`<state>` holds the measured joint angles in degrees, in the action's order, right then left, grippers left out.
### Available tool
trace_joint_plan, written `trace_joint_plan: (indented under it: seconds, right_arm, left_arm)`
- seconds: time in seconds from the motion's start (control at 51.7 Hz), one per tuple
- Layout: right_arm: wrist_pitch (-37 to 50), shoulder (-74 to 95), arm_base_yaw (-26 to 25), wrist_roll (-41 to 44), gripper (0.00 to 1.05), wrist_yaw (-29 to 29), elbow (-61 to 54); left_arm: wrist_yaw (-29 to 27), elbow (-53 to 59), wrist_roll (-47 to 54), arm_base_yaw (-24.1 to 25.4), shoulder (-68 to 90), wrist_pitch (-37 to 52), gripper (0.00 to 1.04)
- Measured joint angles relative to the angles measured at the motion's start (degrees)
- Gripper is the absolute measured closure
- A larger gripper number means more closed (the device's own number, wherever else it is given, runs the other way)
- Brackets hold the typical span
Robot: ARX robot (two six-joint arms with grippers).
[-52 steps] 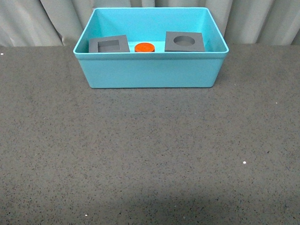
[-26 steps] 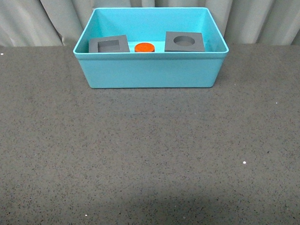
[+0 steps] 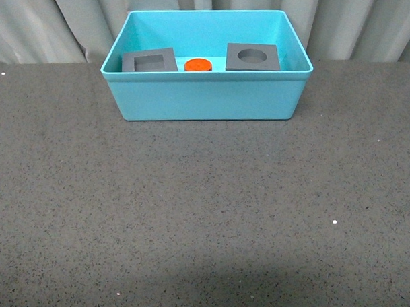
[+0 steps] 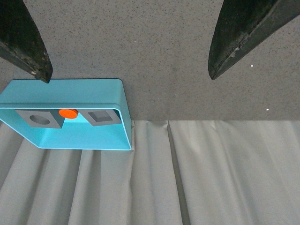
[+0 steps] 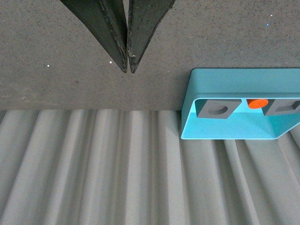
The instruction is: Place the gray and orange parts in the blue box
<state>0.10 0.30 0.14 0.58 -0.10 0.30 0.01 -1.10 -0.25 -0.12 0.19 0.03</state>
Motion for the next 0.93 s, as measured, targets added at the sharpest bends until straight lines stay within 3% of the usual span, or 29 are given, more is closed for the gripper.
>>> trace_joint_plan:
  seconds: [0.058,0.329,0.503,0.541,0.928]
  right_arm:
    - [0.0,0.0,0.0,0.0,1.0,0.0,0.0]
    - [0.0,0.0,0.0,0.0,0.42,0.0,0.0]
    - [0.0,0.0,0.0,0.0,0.11,0.0,0.0]
    - [0.0,0.0,0.0,0.0,0.08,0.0,0.0]
    - [0.0,0.0,0.0,-0.1,0.1,0.0,0.0]
  left_arm:
    - [0.0,0.0,0.0,0.0,0.0,0.0,0.07]
    - [0.0,0.0,0.0,0.0,0.0,0.0,0.07]
    - [0.0,0.0,0.0,0.0,0.0,0.0,0.07]
    - [0.0,0.0,0.0,0.0,0.0,0.0,0.07]
    - [0.0,0.0,0.0,0.0,0.0,0.0,0.07]
